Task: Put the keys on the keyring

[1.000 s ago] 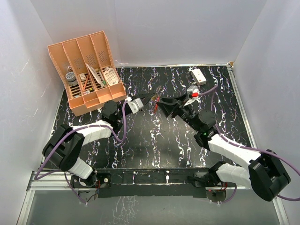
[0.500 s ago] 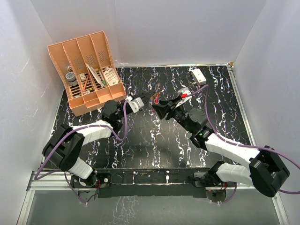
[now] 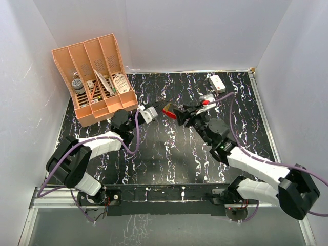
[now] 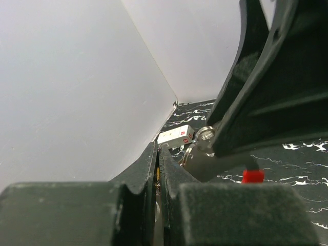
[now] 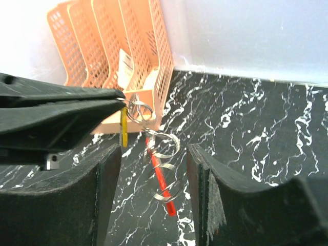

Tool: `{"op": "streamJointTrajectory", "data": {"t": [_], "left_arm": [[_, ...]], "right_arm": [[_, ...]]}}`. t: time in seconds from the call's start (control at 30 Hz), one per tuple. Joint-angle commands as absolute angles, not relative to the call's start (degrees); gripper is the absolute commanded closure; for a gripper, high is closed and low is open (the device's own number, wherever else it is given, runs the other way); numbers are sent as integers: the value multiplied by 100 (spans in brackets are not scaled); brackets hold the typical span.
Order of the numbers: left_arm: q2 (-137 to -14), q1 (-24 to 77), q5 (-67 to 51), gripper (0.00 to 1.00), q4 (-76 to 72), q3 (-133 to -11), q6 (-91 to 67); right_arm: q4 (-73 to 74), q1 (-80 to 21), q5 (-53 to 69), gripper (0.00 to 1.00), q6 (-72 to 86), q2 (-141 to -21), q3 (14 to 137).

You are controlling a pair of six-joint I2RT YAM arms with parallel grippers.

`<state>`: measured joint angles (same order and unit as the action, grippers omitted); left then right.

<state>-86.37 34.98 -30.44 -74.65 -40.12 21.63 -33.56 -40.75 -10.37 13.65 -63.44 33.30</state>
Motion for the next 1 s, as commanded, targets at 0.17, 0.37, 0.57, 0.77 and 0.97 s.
{"op": "streamJointTrajectory", "data": {"t": [0.17, 0.37, 0.57, 0.77, 0.97], "left_arm": [[-8243, 3520, -3547, 100, -7671, -4055, 2137], [-8085, 3507, -3793, 100, -7649, -3950, 2024], [-7912, 3502, -3949, 100, -7625, -3823, 2027], [-7865, 3498, -3941, 100, -7445, -3866, 1954], [-7866, 3498, -3912, 100, -7428, -3845, 1933]], "right_arm": [[-3731, -3946, -805, 49, 686, -5392, 3244], [-3236, -3319, -398, 49, 677, -5468, 3583], [-3289, -3022, 155, 48, 589, -5574, 3566], [-3980, -2811, 1151, 50, 682, -5816, 3189], [-4356, -2729, 1670, 52, 777, -6043, 3051]]}}
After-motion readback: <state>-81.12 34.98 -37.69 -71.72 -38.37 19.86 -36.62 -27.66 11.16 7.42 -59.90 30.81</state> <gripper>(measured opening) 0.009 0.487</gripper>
